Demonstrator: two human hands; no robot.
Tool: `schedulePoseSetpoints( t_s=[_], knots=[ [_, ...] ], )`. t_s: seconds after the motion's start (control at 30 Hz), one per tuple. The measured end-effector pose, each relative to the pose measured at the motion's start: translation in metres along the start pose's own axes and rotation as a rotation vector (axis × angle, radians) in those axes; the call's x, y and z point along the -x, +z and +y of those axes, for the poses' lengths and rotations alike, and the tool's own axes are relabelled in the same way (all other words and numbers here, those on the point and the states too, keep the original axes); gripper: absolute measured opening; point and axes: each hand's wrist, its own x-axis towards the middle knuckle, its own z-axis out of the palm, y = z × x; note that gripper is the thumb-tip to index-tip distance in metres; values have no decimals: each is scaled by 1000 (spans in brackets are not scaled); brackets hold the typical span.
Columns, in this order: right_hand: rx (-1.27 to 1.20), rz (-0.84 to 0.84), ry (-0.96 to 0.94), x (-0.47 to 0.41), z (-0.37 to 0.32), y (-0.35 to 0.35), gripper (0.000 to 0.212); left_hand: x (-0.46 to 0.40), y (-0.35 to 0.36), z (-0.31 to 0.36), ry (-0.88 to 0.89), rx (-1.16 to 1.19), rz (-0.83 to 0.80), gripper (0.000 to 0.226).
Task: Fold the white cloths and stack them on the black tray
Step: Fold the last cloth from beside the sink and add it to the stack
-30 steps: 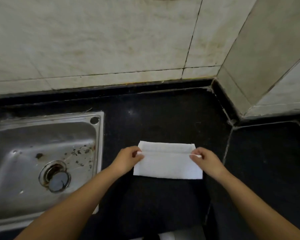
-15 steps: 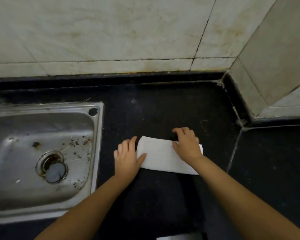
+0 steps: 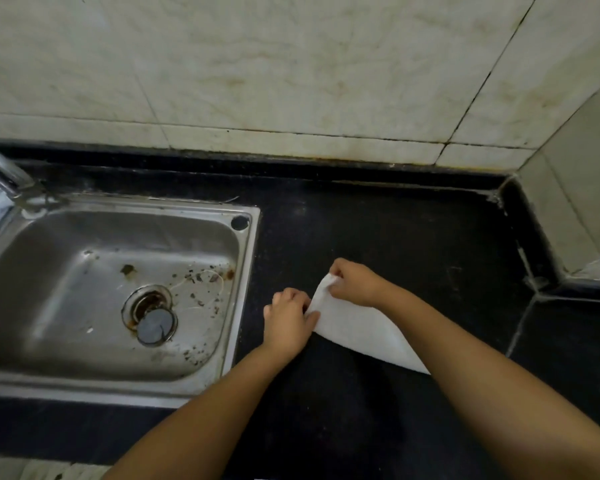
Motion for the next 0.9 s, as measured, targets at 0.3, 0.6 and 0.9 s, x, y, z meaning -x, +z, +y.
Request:
schedulePoseSetpoints(
  t_s=[0.3,0.6,0.9],
  knots=[
    [-272,562,-382,88,-11,-101,8,-29,-123,80,418,467,197,9],
    [-199,251,-234,121,58,20,4,34,-61,10,426,189,-247,12],
    [-304,147,-83,108,80,52,14,25,-39,-7,283,184,-418,12]
  ],
)
